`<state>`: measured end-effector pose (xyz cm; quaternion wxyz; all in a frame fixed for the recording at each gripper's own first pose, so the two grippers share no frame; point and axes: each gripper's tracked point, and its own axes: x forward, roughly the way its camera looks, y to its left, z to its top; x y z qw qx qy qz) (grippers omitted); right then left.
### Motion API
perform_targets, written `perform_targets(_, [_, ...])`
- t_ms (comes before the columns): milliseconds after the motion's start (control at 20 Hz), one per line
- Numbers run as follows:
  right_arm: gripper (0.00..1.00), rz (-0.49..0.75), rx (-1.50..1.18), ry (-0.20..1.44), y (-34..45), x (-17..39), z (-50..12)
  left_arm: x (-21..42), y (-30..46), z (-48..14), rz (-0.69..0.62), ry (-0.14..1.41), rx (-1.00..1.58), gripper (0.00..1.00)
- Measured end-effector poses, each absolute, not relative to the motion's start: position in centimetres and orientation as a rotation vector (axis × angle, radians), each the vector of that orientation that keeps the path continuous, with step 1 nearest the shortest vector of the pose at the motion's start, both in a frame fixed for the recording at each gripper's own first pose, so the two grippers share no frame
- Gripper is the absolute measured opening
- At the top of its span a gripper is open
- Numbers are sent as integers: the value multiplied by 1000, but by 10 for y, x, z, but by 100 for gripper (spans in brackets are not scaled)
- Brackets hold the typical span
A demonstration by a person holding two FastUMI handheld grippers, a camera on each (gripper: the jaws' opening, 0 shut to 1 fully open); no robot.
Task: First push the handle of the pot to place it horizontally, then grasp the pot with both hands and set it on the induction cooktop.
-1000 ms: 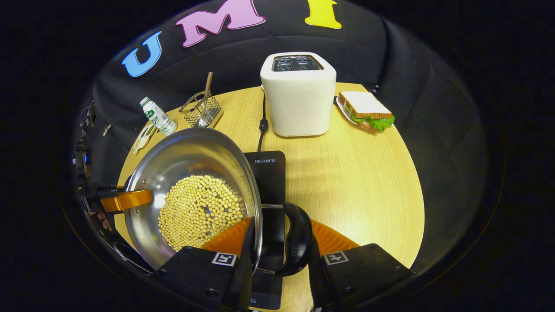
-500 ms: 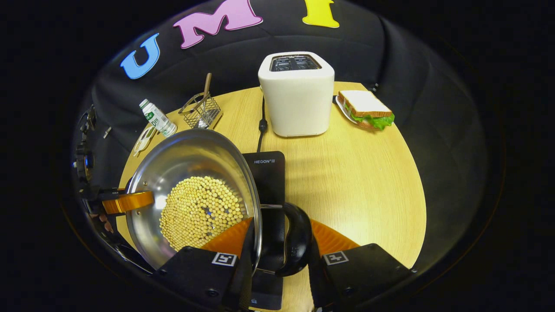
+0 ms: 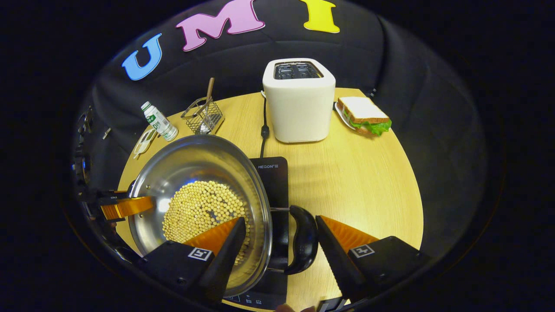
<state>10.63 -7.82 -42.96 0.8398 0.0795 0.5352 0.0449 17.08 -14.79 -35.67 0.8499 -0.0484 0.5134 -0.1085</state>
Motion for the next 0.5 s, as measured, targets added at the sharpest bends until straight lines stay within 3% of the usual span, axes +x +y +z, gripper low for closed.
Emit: perform_targets(500, [99, -22, 166, 909, -95, 110, -332, 158, -131, -262, -238, 872, -152, 90])
